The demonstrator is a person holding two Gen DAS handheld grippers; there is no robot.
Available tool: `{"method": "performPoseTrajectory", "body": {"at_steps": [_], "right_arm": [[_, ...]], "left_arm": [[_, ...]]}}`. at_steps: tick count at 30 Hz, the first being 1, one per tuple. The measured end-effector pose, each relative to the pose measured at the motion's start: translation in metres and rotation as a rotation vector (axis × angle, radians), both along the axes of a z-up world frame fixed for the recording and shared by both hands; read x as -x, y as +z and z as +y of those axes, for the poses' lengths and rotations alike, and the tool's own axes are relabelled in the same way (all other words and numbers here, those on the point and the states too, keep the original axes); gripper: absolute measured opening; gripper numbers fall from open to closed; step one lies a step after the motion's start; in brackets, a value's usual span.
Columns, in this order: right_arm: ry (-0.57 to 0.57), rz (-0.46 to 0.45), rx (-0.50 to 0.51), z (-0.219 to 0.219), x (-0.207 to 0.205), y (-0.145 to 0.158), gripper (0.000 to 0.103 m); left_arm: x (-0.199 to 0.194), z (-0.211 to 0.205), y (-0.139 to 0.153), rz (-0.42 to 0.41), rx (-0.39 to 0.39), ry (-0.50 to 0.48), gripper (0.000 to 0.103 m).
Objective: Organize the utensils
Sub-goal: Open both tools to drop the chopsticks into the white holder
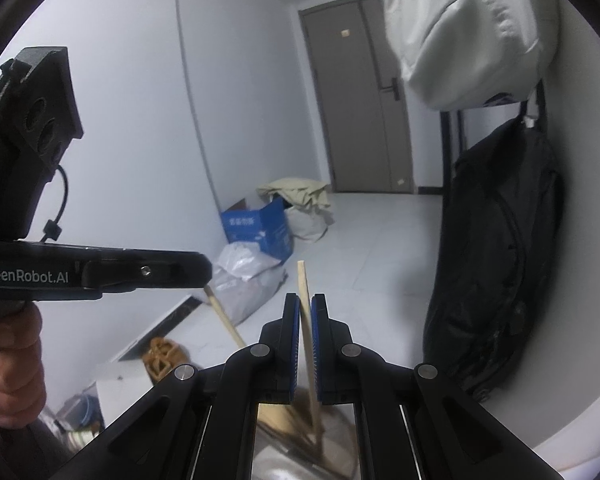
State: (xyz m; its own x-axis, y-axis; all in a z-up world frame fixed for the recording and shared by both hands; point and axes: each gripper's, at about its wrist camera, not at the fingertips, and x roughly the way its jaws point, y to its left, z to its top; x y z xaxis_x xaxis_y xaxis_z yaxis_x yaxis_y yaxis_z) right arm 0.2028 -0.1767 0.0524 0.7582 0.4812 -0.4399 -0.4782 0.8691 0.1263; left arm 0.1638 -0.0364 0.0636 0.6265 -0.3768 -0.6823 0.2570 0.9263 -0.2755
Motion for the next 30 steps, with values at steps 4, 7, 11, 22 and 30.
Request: {"method": "performPoseTrajectory", "body": {"at_steps": [4, 7, 11, 22, 30], "right_arm": [[0.029, 0.042, 0.027, 0.008, -0.004, -0.007, 0.006], [0.029, 0.073, 0.042, 0.009, -0.006, -0.015, 0.008], [0.018, 0.13, 0.038, 0.003, -0.004, -0.023, 0.012], [-0.065, 0.091, -0.04, -0.021, 0.049, 0.006, 0.062], [-0.025, -0.008, -0.063, -0.012, 0.111, 0.035, 0.073]], "left_arm": [[-0.004, 0.004, -0.008, 0.029, 0.026, -0.008, 0.0], [-0.004, 0.003, -0.012, 0.033, 0.014, -0.001, 0.0], [-0.006, 0.011, -0.018, 0.076, 0.048, 0.02, 0.0], [0.043, 0.024, 0.013, -0.059, 0.038, 0.133, 0.068], [0.098, 0.016, 0.037, -0.169, -0.022, 0.162, 0.083]]}}
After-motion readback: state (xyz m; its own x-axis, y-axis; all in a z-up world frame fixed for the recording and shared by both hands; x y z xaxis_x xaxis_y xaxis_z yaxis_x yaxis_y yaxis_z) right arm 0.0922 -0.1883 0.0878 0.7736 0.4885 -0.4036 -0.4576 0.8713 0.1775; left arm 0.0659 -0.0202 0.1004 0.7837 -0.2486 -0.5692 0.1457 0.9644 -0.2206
